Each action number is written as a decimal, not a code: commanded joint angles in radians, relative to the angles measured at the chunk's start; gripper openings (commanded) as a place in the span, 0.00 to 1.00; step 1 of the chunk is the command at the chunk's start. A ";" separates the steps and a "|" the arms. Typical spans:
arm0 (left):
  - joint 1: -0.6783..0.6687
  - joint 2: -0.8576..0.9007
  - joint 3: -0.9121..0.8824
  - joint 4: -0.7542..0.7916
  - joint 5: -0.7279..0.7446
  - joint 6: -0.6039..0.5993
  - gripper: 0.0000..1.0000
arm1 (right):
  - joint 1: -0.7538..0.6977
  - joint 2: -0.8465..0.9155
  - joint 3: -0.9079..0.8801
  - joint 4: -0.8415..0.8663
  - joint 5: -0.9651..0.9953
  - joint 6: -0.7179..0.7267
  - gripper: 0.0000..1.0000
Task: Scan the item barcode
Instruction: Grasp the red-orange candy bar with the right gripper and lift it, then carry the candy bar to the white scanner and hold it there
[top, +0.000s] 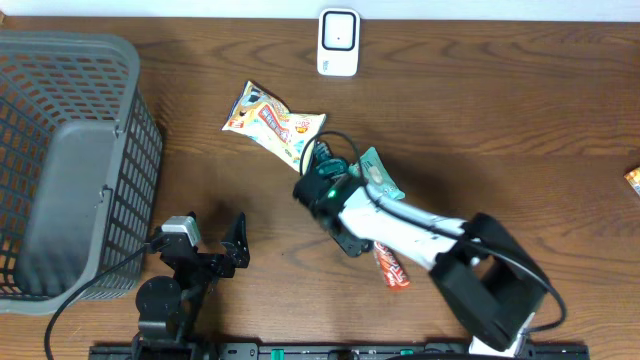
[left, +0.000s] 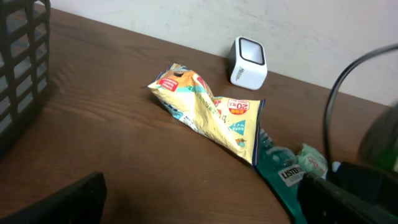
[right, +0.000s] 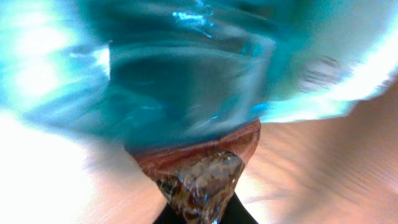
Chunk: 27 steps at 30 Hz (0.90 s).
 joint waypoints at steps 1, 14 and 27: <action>0.005 -0.005 -0.016 -0.024 0.005 0.006 0.98 | -0.089 -0.080 0.048 -0.036 -0.547 -0.312 0.01; 0.005 -0.005 -0.016 -0.024 0.005 0.006 0.98 | -0.385 -0.079 -0.006 -0.103 -1.430 -0.927 0.01; 0.005 -0.005 -0.016 -0.024 0.005 0.006 0.98 | -0.447 -0.079 0.006 -0.080 -1.838 -0.721 0.01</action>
